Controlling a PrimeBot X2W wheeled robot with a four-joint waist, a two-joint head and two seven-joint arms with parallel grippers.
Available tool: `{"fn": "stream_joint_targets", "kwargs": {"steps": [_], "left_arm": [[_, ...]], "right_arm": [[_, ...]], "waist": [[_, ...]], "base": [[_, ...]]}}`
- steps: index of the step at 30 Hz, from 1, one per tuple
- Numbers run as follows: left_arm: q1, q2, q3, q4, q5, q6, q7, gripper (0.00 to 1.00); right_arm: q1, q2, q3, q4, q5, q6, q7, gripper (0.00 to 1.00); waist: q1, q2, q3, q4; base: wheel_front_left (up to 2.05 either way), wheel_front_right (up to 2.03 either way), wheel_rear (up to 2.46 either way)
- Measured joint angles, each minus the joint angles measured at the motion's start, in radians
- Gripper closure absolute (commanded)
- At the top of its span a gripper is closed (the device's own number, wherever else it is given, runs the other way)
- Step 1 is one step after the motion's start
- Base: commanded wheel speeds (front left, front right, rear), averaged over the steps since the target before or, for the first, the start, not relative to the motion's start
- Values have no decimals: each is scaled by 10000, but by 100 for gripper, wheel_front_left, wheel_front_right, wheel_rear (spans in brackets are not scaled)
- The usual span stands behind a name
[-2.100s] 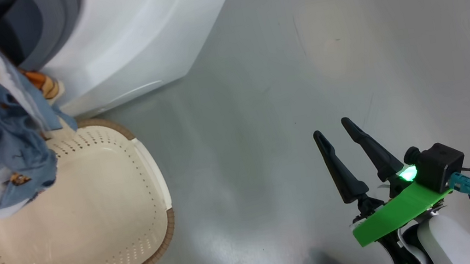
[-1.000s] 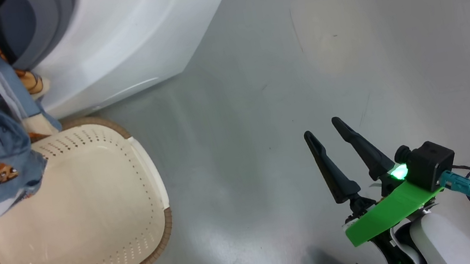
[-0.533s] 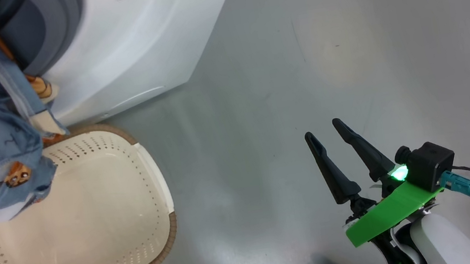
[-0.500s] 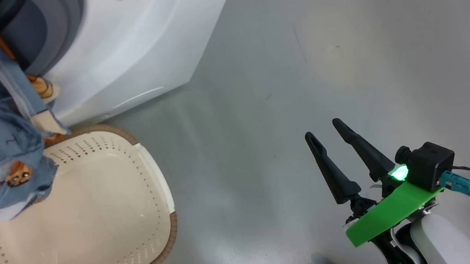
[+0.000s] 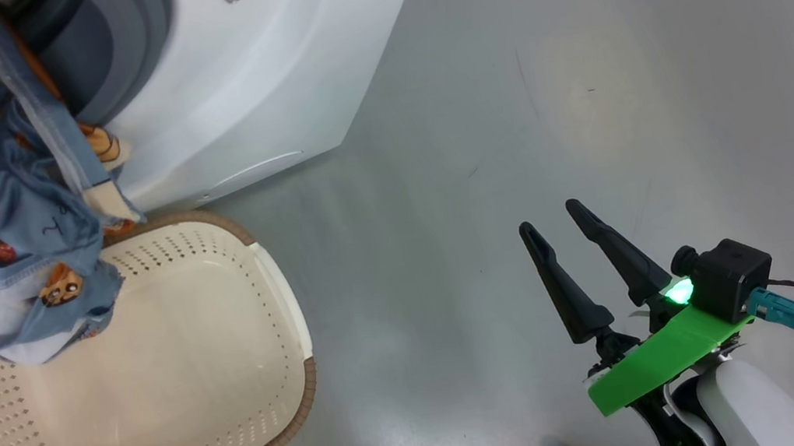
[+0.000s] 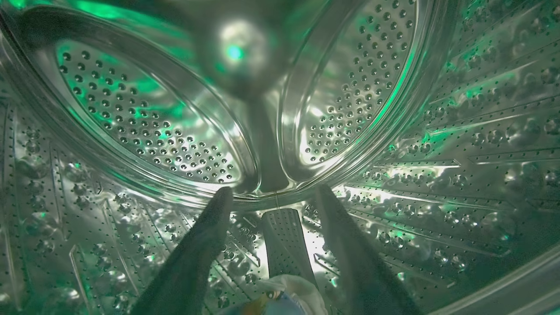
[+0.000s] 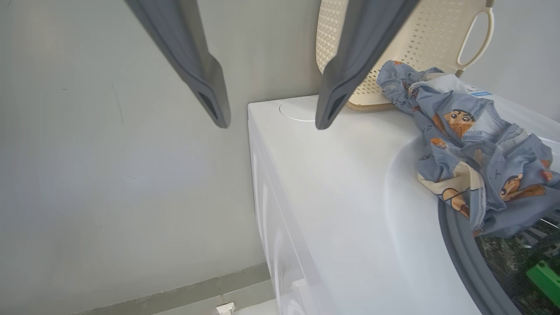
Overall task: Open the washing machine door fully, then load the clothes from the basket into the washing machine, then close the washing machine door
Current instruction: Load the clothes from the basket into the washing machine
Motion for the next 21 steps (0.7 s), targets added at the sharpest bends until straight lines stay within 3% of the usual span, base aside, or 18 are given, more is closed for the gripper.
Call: {"fn": "stream_joint_targets", "kwargs": {"steps": [21], "left_arm": [[1397,-742,173,-748,-349,98,0,0]], "right_arm": [[35,-109,-155,19,0,0,0,0]], "waist": [[0,0,-409,363]], "base": [[0,0,0]]}}
